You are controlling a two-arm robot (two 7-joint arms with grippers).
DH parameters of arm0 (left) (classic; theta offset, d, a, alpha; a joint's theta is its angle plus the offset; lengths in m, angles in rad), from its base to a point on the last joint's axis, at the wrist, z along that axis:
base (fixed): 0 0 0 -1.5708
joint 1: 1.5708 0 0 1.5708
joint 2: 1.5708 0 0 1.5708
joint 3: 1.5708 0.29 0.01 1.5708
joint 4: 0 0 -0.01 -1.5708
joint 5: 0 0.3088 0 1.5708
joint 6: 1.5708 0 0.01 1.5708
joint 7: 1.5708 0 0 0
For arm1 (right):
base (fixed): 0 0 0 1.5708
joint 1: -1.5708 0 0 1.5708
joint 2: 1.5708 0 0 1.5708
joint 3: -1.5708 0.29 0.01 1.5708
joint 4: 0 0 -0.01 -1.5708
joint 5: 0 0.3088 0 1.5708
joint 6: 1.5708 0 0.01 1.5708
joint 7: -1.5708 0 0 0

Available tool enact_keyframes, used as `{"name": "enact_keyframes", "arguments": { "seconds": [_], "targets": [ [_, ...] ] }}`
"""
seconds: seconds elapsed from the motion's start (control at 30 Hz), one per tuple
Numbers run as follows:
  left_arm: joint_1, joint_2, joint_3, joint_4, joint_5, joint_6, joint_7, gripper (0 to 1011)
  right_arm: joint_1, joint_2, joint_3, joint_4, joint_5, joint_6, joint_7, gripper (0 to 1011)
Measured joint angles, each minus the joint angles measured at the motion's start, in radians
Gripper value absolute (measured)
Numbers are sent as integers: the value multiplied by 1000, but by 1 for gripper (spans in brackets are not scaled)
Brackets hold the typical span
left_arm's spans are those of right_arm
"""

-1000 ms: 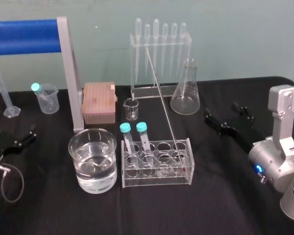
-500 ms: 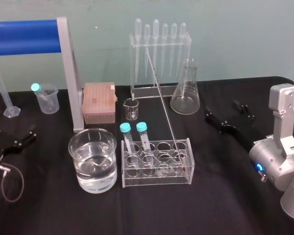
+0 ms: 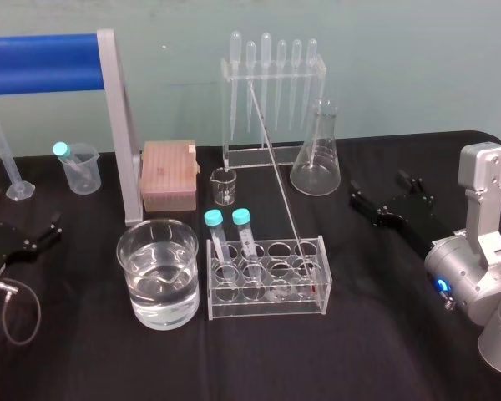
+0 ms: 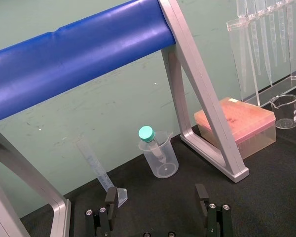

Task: Hold the thermometer with one hand and immerse one end into the beaker, then reinsert it into the test tube rack.

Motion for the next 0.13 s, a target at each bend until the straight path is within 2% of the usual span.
{"name": "enact_keyframes", "arguments": {
  "seconds": [0.13],
  "targets": [
    [0,0,0,0,0,0,0,1008,0,0,0,0,0,0,-1,1003]
  ]
}}
